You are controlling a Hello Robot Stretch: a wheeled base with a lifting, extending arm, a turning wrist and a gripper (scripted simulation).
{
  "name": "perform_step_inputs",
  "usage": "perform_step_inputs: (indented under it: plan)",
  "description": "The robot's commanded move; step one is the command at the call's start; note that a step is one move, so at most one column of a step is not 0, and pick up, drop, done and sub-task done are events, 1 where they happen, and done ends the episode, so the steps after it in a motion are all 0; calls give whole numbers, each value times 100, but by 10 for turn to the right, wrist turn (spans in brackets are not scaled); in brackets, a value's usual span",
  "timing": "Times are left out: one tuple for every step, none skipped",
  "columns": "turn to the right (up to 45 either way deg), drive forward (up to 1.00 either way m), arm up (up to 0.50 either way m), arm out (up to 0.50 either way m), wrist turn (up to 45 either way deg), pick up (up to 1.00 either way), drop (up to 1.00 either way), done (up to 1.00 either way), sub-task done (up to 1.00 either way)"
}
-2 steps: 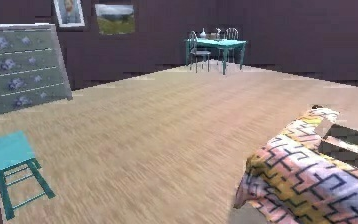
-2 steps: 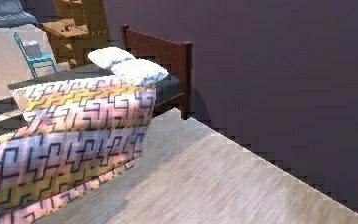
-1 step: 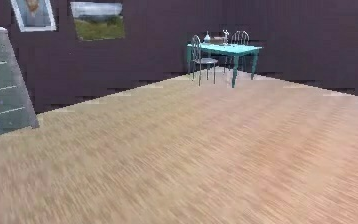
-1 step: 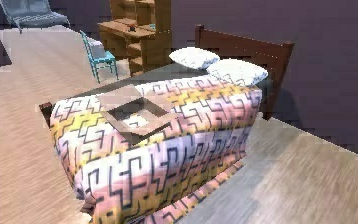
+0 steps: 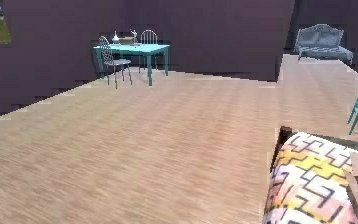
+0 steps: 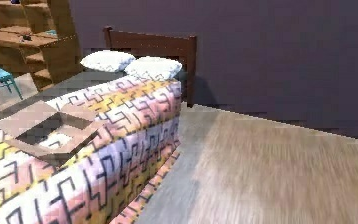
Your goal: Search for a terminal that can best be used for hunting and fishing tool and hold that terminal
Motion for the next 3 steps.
perform_step_inputs:
  plan:
    - [0,5,0,0,0,0,0,0,0]
    - [-270,0,0,0,0,0,0,0,0]
    - [0,55,0,0,0,0,0,0,0]
